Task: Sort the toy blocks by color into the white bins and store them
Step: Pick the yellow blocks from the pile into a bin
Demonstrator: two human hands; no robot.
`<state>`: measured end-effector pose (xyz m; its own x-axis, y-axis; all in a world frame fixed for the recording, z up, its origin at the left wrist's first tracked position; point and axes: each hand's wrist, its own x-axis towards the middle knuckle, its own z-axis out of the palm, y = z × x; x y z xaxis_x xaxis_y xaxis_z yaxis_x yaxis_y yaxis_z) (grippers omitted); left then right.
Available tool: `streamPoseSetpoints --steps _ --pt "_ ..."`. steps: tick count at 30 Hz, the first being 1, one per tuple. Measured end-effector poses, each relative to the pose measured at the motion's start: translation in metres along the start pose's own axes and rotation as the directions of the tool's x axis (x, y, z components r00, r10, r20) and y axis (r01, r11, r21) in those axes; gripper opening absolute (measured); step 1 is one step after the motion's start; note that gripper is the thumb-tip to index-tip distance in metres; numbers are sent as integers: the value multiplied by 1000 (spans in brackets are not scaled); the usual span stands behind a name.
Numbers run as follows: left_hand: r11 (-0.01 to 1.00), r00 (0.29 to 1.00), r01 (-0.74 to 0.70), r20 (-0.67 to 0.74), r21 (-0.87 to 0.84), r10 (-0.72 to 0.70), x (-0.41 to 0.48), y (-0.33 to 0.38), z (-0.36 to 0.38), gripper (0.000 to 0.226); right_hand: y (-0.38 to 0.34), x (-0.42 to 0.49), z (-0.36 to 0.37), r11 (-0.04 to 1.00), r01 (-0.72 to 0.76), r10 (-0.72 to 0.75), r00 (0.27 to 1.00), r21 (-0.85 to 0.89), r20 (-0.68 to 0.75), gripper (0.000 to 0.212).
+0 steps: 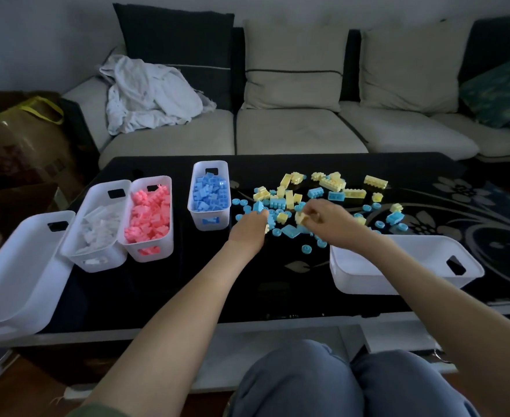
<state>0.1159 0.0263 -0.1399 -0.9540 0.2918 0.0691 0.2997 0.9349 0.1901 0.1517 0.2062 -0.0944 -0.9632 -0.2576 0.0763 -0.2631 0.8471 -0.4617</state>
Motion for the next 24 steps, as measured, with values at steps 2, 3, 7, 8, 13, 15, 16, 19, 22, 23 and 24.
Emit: streamPoseSetpoints --steps 2,3,7,8,13,15,16,19,22,23,24 --pt "998 999 12 -49 -61 -15 -3 5 -6 45 9 -12 -10 998 27 -21 995 58 -102 14" --pt "994 997 10 -80 -112 -19 -4 9 -10 40 12 -18 -14 994 42 -28 990 98 -139 14" --pt "956 977 -52 -212 -289 -11 -7 46 -30 23 25 -41 -31 982 95 -52 966 163 -253 13" --pt "944 969 -87 -246 -317 7 -7 60 -34 19 29 -47 -36 982 92 -45 961 163 -273 13" --pt "889 936 -284 -303 -359 177 -16 128 -42 19 68 -81 -59 987 -36 80 956 157 -282 14" --pt "858 933 -344 -240 -382 267 -21 146 -43 20 83 -92 -66 976 -107 147 966 187 -213 14" --pt "845 930 -366 -181 -390 320 -23 155 -42 20 89 -97 -68 969 -132 168 972 208 -165 13" --pt "860 890 -395 96 -323 445 -22 174 -30 20 104 -112 -72 973 -205 205 979 103 12 7" --pt "898 856 -418 273 -137 439 -17 178 -15 23 106 -121 -70 973 -214 224 965 -86 136 11" --pt "901 857 -424 282 -92 432 -16 178 -11 25 107 -122 -69 973 -206 221 963 -107 156 17" --pt "901 858 -428 278 -75 431 -15 178 -9 27 107 -121 -69 974 -203 218 961 -97 172 23"
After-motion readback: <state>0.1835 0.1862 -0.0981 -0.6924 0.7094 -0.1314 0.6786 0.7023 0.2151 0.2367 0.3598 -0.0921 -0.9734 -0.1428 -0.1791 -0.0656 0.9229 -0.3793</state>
